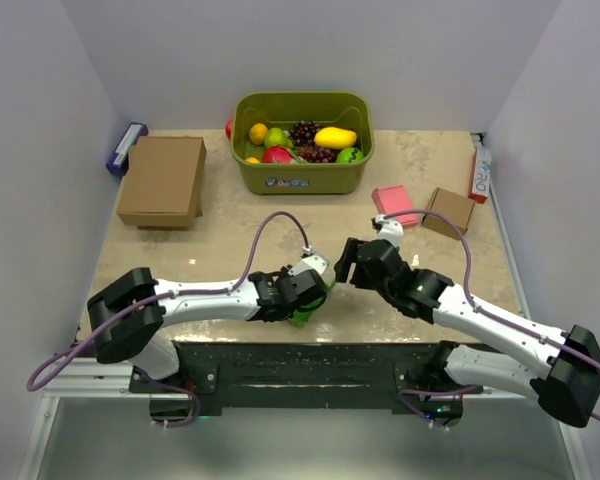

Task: Fold the paper box

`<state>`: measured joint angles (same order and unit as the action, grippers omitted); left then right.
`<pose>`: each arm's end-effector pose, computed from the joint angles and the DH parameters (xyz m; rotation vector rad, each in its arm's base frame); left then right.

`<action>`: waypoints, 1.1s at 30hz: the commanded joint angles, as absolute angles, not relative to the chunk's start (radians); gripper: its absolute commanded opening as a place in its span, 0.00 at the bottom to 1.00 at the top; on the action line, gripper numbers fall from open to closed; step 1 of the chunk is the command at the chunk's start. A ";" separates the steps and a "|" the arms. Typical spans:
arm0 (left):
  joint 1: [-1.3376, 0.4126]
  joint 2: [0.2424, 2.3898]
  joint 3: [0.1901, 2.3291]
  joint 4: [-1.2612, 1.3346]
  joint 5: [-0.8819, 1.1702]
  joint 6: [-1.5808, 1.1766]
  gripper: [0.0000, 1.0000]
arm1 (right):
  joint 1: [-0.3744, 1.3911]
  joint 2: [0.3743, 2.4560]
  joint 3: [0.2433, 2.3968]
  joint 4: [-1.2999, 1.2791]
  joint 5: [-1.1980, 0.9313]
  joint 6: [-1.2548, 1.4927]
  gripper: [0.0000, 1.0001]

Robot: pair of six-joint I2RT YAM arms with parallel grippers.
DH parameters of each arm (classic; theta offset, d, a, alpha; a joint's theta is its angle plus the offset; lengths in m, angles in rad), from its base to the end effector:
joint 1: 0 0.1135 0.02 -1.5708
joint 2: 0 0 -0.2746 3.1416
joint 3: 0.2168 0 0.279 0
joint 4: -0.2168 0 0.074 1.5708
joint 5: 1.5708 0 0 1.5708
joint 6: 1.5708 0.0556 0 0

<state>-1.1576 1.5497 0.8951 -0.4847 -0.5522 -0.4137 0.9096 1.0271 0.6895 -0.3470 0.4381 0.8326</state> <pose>0.1543 -0.2792 0.1595 0.7497 2.3410 0.1111 0.1729 0.1838 0.2362 0.1483 2.2180 0.4857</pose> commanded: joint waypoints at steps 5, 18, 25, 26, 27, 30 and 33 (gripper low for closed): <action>-1.152 1.447 0.913 -0.440 -0.457 -0.538 0.55 | 0.769 0.963 0.664 -0.360 0.325 0.815 0.75; -0.996 1.279 0.805 -0.385 -0.374 -0.500 0.66 | 0.752 1.026 0.528 -0.261 0.197 0.847 0.66; -0.911 1.336 0.715 -0.293 -0.316 -0.477 0.60 | 0.808 1.196 0.515 -0.127 0.134 0.862 0.61; -0.911 1.359 0.713 -0.284 -0.314 -0.474 0.58 | 0.813 1.212 0.520 -0.114 0.130 0.865 0.61; -0.910 1.368 0.713 -0.259 -0.307 -0.465 0.58 | 0.821 1.229 0.526 -0.088 0.126 0.868 0.61; -0.910 1.416 0.715 -0.226 -0.264 -0.453 0.55 | 0.836 1.302 0.551 -0.039 0.103 0.876 0.61; -0.911 1.440 0.716 -0.203 -0.219 -0.451 0.51 | 0.844 1.367 0.580 0.018 0.066 0.880 0.61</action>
